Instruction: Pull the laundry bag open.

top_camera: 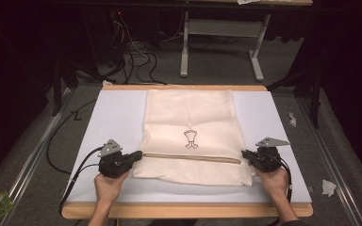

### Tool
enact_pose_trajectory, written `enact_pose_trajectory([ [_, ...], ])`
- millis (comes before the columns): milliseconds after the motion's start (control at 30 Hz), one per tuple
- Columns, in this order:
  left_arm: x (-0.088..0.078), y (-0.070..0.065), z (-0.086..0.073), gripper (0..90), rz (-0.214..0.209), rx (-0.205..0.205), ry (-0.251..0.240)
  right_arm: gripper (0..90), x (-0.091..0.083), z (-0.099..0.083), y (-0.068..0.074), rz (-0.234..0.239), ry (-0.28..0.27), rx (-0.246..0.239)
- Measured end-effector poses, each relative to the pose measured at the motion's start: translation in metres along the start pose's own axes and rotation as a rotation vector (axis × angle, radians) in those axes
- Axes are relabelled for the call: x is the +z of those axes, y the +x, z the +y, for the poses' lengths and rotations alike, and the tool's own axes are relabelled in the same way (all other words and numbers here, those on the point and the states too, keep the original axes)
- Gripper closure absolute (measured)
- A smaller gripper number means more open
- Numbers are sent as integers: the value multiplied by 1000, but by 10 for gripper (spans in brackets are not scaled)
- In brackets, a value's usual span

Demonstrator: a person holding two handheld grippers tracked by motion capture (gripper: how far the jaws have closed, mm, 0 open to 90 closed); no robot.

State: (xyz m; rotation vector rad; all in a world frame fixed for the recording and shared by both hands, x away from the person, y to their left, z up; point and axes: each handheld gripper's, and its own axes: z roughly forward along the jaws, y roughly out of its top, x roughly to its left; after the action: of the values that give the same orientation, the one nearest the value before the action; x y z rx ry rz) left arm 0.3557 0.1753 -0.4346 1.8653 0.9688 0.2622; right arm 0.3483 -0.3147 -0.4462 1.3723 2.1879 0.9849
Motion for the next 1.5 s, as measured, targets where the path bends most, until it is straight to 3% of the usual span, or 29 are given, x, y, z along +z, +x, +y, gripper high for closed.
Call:
enact_pose_trajectory([
  [333,-3,4,-1,870,15,-16,-8,880,-4,0,-5,-9,-13,2],
  [433,-3,6,-2,870,0,-42,-22,882,-4,0,-6,-7,-14,2],
  [733,-2,7,-3,870,7,-45,-2,885,-8,2,-8,-18,-21,1],
  [1067,0,3,-2,872,56,-17,27,887,-11,1,-13,-35,-33,7],
  [1233,1,2,-1,869,32,-23,10,884,-12,0,-17,-33,-38,23],
  [1500,4,-2,-1,866,31,-1,18,875,-11,-2,-23,-26,-36,53],
])
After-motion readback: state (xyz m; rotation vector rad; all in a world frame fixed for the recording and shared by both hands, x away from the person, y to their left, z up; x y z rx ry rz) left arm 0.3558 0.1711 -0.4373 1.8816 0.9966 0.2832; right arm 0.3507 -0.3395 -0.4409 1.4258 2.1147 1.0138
